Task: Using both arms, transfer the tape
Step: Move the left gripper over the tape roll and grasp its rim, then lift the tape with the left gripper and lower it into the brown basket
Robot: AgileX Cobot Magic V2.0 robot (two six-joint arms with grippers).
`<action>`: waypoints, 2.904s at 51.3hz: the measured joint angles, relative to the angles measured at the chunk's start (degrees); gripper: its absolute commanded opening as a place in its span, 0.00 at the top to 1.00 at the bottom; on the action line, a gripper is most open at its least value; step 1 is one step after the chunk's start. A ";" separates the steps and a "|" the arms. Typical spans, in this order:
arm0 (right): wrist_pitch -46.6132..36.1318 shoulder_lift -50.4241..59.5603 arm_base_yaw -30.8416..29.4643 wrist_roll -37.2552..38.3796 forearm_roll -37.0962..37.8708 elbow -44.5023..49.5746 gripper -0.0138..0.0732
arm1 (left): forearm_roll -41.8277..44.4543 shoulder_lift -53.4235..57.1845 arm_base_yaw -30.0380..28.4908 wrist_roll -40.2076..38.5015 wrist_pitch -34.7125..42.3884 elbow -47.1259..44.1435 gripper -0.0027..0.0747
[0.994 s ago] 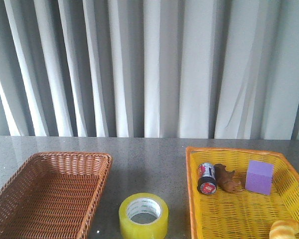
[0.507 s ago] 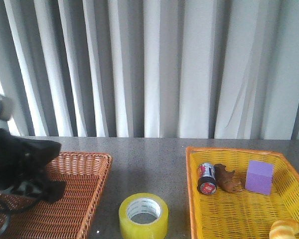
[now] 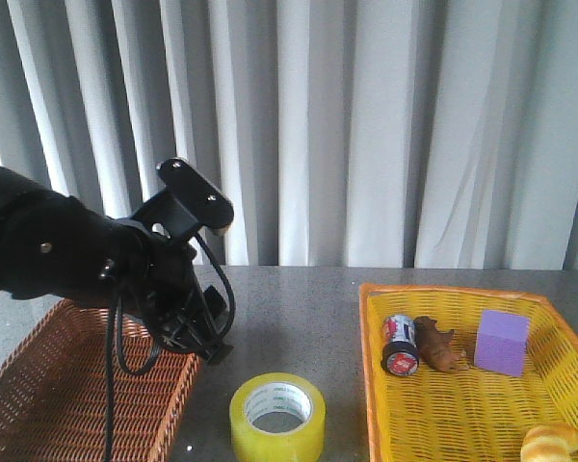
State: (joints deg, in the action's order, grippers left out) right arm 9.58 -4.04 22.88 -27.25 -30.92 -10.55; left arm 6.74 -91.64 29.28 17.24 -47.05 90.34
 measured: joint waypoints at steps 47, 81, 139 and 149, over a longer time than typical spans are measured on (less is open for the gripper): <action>0.11 0.00 0.00 0.00 -0.13 0.00 0.85 | -3.93 -27.69 0.00 9.13 -8.19 17.90 0.42; 0.56 0.00 0.00 0.00 -0.13 0.00 0.85 | -9.37 -32.13 -3.47 7.58 -6.99 18.08 0.49; 0.68 0.00 0.00 0.00 -0.13 0.00 0.85 | -11.16 -13.97 -4.77 5.45 -2.66 18.08 0.98; 1.09 0.00 0.00 0.00 -0.13 0.00 0.85 | -11.18 -7.41 -13.10 2.52 -5.93 17.84 0.98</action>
State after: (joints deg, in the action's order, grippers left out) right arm 10.67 -4.04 22.88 -27.25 -31.05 -10.55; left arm -4.44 -99.05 16.18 19.76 -52.99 108.18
